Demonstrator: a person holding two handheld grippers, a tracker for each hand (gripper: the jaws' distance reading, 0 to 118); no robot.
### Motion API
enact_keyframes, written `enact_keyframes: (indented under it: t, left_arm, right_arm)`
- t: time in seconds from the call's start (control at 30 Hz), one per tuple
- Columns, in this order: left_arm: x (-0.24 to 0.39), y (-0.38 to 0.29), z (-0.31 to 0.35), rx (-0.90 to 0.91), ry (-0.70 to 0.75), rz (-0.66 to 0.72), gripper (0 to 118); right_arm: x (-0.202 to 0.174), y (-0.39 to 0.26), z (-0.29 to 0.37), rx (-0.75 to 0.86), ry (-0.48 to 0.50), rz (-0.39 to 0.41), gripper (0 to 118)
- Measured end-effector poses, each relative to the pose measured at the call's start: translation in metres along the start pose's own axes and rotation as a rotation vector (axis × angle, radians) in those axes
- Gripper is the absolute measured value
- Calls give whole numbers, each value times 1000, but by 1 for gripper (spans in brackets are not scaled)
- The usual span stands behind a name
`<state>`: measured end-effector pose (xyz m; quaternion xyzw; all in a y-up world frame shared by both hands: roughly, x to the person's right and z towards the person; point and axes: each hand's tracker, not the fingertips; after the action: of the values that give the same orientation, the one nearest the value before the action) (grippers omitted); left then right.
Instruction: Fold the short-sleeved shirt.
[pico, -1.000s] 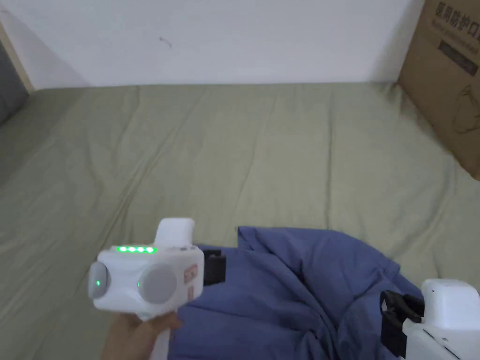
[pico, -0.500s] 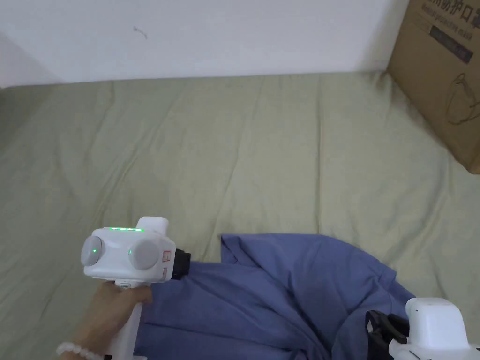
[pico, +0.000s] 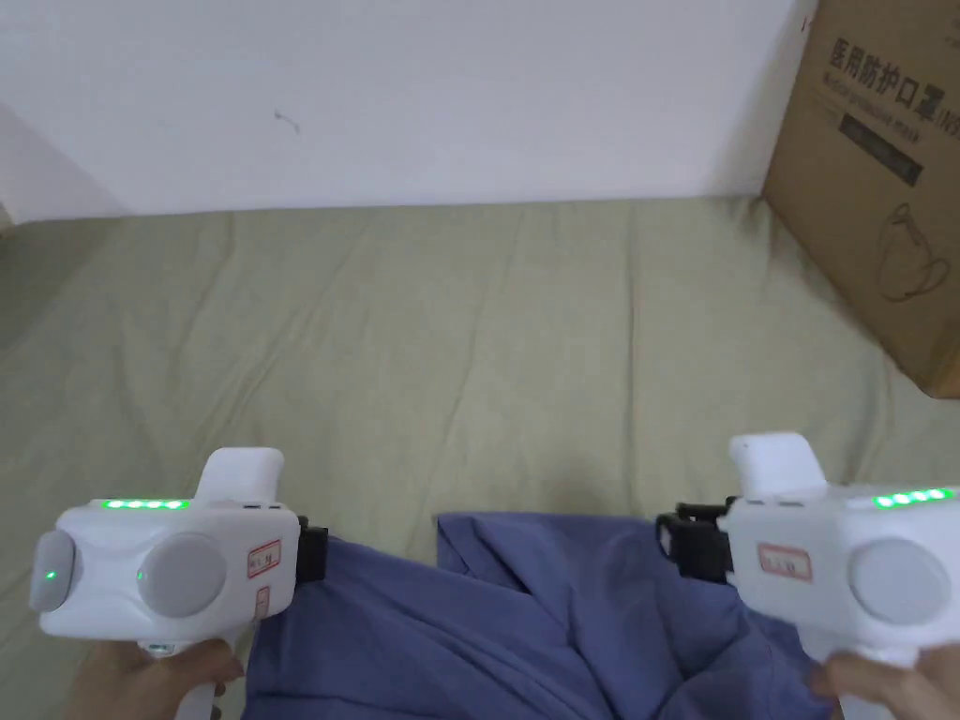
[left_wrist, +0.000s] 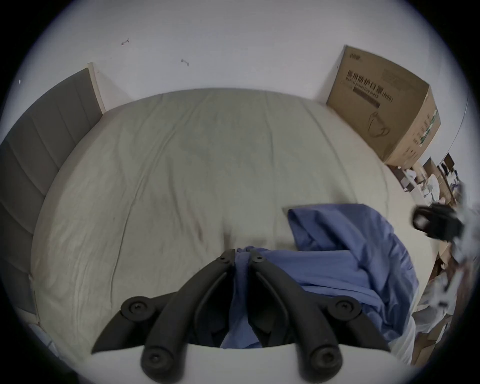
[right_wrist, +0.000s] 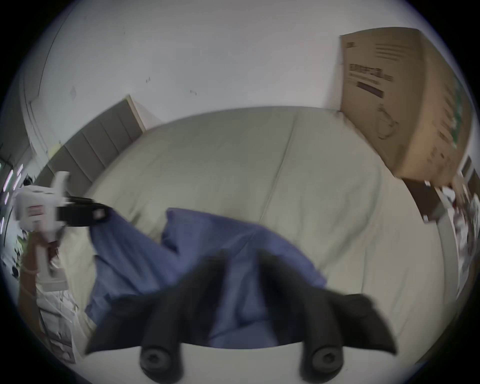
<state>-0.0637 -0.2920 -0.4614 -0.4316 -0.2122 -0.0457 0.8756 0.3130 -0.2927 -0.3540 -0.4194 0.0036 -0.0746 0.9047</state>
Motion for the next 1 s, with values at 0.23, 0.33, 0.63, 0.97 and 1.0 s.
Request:
enact_keyframes:
  t: [0.23,0.33,0.63,0.97,1.0]
  left_arm:
    - [7,-17,13,5,8,-18,7]
    - [4,-19,7,-16,27,-21,7]
    - [1,-6,22,-14,52,-34,7]
    - [-15,79,116,208,177,-73,7]
    - [-16,91,128,243,200,-80,7]
  right_arm:
    - [25,28,-146,-394,-82,32,66]
    - [21,32,-144,-361,-68,47,57]
    - [22,44,-108,-289,-90,-20,1]
    - [63,137,96,95,-63,-212,1]
    - [64,147,115,124,-76,-210,1]
